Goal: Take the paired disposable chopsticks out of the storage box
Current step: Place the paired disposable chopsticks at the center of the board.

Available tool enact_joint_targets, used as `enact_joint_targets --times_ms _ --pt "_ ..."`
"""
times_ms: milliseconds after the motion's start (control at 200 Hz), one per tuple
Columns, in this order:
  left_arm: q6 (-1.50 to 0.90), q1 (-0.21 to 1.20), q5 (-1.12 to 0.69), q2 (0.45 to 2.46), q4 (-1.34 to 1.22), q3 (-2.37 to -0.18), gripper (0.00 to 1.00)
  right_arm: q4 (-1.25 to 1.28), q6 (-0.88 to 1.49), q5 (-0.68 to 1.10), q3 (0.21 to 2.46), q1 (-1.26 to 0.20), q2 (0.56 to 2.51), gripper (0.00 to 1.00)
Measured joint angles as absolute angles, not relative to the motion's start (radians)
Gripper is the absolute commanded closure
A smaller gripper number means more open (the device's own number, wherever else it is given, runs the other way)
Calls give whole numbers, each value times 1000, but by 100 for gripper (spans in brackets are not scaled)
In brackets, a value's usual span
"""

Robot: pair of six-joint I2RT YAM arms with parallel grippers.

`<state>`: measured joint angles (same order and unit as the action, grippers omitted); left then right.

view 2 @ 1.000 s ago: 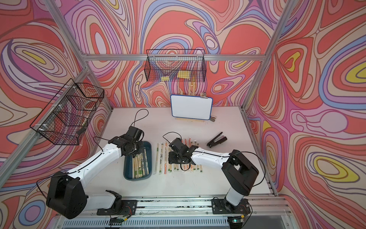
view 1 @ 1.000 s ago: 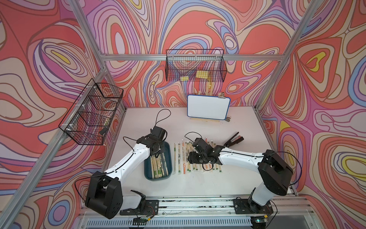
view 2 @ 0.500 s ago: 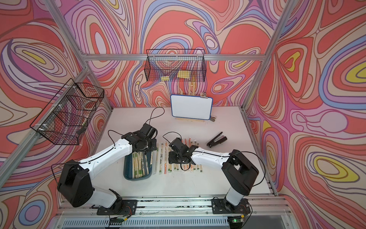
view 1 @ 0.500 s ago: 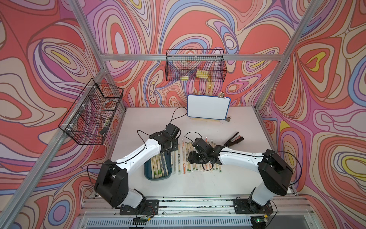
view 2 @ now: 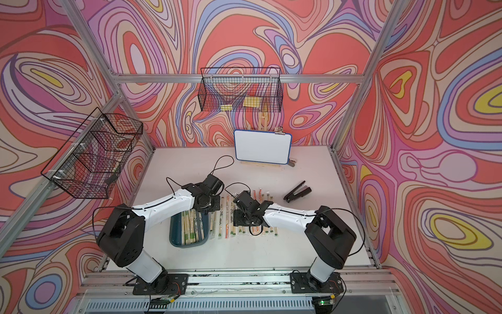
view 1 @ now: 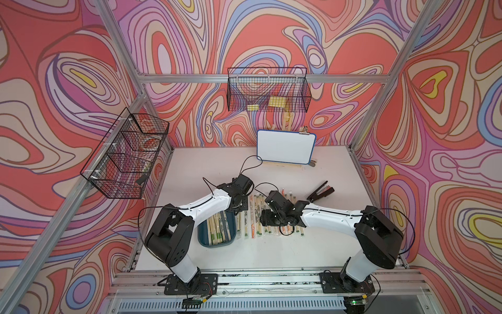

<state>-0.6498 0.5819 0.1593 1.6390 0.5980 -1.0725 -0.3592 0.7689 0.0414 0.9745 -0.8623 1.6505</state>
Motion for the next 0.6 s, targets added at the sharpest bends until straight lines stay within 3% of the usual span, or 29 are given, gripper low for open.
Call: enact_joint_targets --times_ms 596 --pt "-609 567 204 1629 575 -1002 100 -354 772 42 963 -862 1638 37"
